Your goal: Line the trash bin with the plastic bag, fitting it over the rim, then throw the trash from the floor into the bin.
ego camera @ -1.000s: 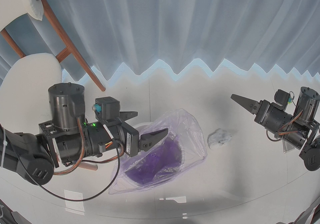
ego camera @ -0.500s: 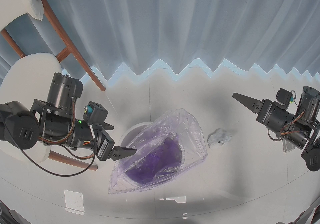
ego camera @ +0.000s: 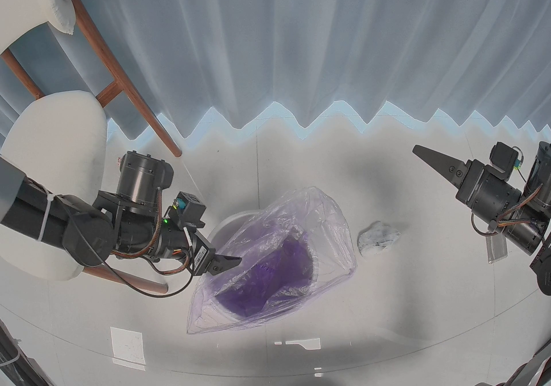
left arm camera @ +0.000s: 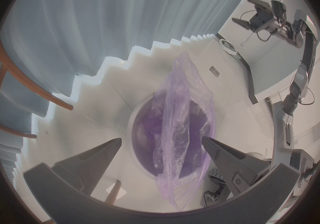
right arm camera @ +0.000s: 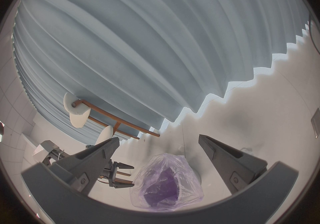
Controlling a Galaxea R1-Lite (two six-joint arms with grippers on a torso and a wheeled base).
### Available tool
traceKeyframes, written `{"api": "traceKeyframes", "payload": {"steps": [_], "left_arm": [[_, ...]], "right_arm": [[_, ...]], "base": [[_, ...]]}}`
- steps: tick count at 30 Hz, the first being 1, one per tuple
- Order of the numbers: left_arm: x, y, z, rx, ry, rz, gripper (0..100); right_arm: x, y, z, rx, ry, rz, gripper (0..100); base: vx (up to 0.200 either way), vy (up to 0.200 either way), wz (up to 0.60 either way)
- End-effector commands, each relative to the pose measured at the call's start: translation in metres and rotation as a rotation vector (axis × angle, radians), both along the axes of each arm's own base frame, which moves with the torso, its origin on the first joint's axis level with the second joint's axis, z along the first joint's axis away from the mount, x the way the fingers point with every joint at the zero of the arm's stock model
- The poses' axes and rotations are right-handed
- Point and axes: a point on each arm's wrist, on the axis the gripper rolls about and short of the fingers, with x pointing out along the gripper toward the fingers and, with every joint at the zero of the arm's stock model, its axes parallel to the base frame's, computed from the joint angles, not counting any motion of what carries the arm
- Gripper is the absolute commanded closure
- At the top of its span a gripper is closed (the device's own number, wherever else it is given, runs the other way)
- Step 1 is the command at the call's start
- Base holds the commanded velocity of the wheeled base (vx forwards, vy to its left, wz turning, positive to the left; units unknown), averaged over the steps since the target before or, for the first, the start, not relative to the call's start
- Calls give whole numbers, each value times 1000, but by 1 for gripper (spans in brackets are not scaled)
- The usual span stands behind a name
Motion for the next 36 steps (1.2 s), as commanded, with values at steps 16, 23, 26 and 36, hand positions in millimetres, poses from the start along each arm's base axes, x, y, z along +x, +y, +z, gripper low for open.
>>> {"api": "traceKeyframes", "payload": {"steps": [16,23,26,36], "left_arm": [[27,-2,-22,11,34,77,100],[49,5,-9,22,-44,170,100],[56,7,-8,39,-63,210,100],[86,29,-37,52,-41,287,100]], "right_arm": [[-3,-1,4,3,-17,0,0],[-2,-4,6,4,-26,-15,0],[-2,-6,9,6,-37,-20,0],[-2,-7,12,7,-47,-25,0]], "base": [[0,0,0],[0,0,0],[0,0,0],[0,0,0]]}}
